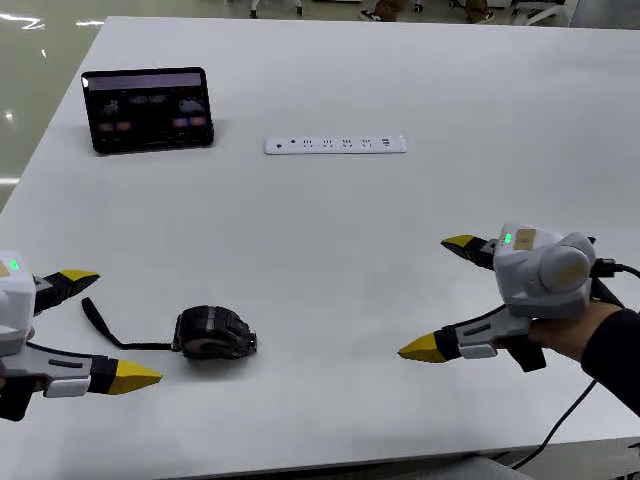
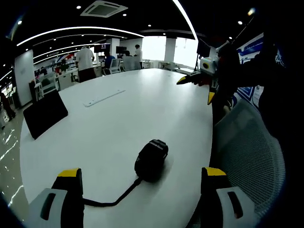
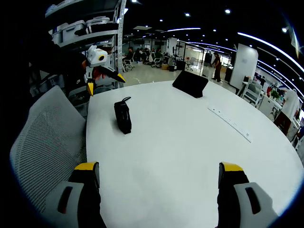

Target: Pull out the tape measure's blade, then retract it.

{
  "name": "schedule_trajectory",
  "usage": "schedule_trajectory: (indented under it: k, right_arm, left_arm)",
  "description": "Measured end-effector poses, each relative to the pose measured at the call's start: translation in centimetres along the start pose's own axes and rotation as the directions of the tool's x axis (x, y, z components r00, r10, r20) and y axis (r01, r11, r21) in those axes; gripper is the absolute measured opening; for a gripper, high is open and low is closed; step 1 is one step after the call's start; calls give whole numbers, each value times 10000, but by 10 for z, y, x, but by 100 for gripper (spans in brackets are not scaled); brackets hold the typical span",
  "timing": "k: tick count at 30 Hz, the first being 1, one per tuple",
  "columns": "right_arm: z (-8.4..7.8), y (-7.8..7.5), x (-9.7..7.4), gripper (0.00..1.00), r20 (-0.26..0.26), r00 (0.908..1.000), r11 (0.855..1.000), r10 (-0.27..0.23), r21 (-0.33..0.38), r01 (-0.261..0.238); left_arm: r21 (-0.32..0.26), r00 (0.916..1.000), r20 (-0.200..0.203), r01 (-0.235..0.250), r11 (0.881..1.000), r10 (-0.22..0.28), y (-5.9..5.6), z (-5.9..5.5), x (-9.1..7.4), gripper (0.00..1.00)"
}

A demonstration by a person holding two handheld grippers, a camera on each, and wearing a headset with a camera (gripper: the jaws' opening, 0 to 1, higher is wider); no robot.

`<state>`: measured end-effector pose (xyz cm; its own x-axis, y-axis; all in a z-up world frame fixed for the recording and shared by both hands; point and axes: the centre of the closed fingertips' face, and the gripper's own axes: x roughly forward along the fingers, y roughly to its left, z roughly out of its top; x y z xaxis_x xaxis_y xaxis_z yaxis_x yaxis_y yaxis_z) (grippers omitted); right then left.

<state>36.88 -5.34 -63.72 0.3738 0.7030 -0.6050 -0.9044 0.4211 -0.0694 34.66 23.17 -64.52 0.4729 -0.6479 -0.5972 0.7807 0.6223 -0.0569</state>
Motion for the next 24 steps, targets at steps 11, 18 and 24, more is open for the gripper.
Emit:
schedule_trajectory:
  k: [11,18,24]
  right_arm:
    - [14,17,37,100,-173,9959,9936,883,-689,-893]
    - [11,28,60,100,-458,9905,9861,1294,-992,-1334]
    - [14,41,85,100,-594,9837,9779,1696,-1136,-1754]
  left_arm:
    - [1248,9836,-1716,773,9892,-552,0,-13,25,93]
    - [1395,9785,-1851,1181,9832,-912,-7,-10,40,92]
    - [1835,9582,-2501,1878,9649,-1390,-18,-18,59,82]
